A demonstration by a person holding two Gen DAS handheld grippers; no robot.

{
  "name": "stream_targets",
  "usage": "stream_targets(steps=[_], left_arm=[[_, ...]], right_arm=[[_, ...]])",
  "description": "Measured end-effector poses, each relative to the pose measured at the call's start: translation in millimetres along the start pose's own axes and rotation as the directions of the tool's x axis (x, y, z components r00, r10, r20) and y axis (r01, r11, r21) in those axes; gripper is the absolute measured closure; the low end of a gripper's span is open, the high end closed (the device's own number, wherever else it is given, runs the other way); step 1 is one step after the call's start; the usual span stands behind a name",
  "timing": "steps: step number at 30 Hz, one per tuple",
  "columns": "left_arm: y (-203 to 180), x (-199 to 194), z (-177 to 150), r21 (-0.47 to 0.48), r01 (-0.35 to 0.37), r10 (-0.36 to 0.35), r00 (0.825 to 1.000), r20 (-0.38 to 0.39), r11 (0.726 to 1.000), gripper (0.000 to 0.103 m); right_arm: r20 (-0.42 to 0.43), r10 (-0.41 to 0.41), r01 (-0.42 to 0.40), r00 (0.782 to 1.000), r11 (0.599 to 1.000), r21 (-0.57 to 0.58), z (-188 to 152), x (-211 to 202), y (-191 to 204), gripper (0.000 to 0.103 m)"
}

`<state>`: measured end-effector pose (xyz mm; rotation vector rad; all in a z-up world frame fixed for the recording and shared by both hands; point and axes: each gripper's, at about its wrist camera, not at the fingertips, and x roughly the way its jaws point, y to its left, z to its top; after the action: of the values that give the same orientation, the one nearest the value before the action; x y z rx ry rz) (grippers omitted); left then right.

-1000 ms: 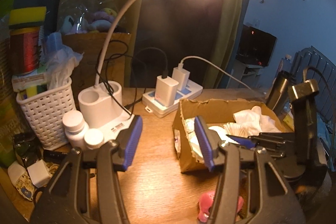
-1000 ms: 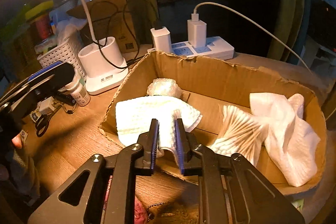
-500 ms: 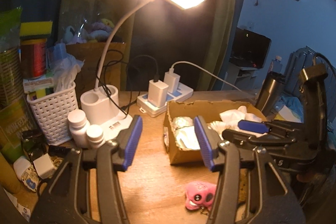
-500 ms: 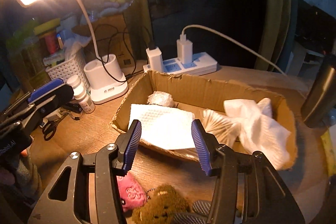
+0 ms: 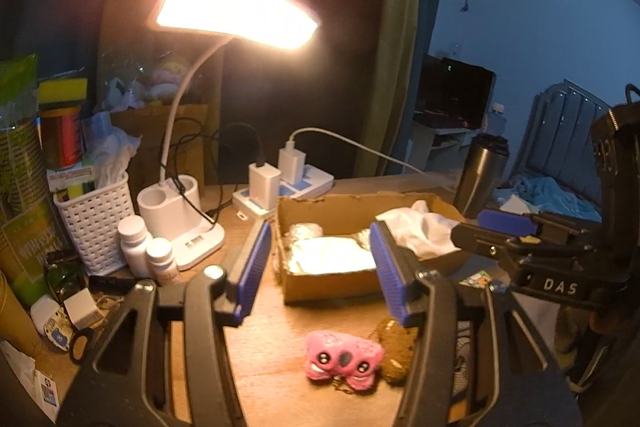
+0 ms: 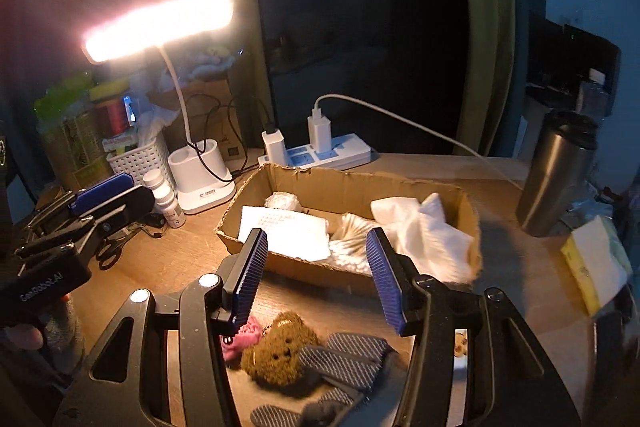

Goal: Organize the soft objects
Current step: 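Withdraw both open tools from the box toward the plush toys and glove, then grasp the brown fuzzy bear with the left tool while the right tool grasps the dotted glove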

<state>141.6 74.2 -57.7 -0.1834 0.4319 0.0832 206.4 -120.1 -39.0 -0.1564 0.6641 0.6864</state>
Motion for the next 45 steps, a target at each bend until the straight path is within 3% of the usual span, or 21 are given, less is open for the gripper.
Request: stream_targets(steps=[16, 17, 18, 20, 30, 45], left_arm=[[-32.8, -12.1, -13.4, 0.045, 0.022, -0.021, 0.999, -0.033, 0.999, 0.049], [-33.3, -12.7, -15.0, 0.045, 0.023, -0.022, 0.999, -0.038, 0.999, 0.044], [-33.4, -13.2, -17.6, 0.043, 0.026, -0.024, 0.999, -0.044, 0.999, 0.027], [-32.1, -16.8, -22.6, 0.025, 0.036, -0.035, 0.998, -0.042, 0.999, 0.020], [-33.1, -14.8, -46.5, 0.028, 0.037, -0.035, 0.996, -0.086, 0.999, 0.020], [-19.5, -2.6, -69.8, 0.008, 0.028, -0.026, 0.988, -0.149, 1.000, 0.020]], right_arm=[[0.053, -0.037, 0.036, 0.998, 0.999, 0.032, -23.2, -53.0, -15.9, 0.045], [0.052, -0.041, 0.039, 0.998, 0.999, 0.034, -25.3, -55.0, -17.1, 0.045], [0.052, -0.044, 0.042, 0.998, 0.998, 0.036, -27.6, -56.8, -18.5, 0.045], [0.046, -0.052, 0.050, 0.998, 0.998, 0.044, -33.5, -59.7, -21.5, 0.045], [-0.014, -0.081, 0.082, 0.997, 0.993, 0.086, -68.1, -57.6, -36.1, 0.045], [-0.116, -0.051, 0.062, 0.992, 0.994, 0.092, -97.8, -22.7, -25.9, 0.045]])
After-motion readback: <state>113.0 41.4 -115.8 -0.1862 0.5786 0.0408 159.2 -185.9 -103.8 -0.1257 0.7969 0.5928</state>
